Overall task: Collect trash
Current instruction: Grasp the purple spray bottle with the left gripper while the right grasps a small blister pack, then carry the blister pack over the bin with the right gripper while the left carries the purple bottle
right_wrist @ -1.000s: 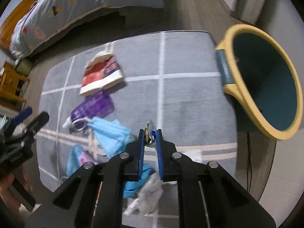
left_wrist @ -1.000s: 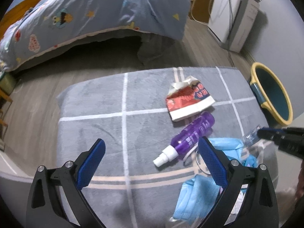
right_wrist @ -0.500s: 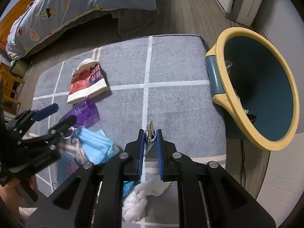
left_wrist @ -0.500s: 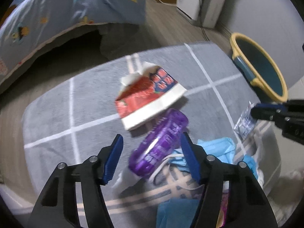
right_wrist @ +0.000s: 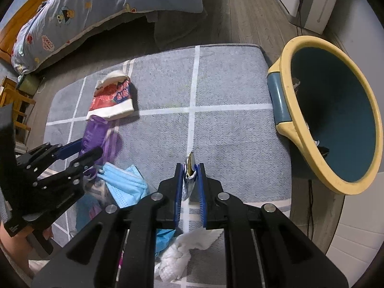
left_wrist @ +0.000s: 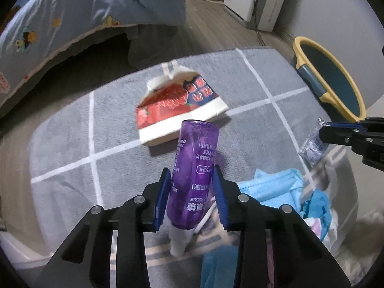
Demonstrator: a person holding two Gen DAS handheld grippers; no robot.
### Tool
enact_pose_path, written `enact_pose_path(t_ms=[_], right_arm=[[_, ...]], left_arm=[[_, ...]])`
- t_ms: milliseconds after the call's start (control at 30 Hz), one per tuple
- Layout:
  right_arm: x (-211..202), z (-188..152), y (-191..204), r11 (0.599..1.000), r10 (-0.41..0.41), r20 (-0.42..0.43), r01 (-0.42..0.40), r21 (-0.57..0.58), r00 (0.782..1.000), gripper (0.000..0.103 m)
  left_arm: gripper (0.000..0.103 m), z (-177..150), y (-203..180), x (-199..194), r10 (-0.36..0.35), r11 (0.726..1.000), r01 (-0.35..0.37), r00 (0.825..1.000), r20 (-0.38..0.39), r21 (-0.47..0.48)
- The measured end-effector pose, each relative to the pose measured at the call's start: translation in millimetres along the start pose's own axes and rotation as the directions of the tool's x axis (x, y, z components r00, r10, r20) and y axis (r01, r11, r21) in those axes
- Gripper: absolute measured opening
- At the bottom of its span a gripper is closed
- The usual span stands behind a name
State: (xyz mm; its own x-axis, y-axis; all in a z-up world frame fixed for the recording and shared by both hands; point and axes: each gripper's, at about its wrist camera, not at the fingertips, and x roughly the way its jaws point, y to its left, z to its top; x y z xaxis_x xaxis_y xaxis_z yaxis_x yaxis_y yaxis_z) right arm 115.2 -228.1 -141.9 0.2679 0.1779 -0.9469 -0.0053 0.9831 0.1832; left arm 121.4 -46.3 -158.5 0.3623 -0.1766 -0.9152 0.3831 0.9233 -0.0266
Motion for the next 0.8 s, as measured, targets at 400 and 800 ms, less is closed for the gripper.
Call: enact_pose_path(t_ms=[400, 800], right_arm=[[-29, 0, 15, 0.998, 0.036, 0.105, -0.03, -0.059, 0.994, 0.012], [-89, 0, 16, 0.991, 0.12, 0.184, -0.107, -0.08, 0.976, 0.012]], left_arm=[[0.034, -6, -1, -75, 0.017, 0.999, -0.01, 0.99, 0.14, -0.045], [0.034, 5, -11, -147, 0.107, 0.993, -0.093, 0.965, 0.241, -0.067]])
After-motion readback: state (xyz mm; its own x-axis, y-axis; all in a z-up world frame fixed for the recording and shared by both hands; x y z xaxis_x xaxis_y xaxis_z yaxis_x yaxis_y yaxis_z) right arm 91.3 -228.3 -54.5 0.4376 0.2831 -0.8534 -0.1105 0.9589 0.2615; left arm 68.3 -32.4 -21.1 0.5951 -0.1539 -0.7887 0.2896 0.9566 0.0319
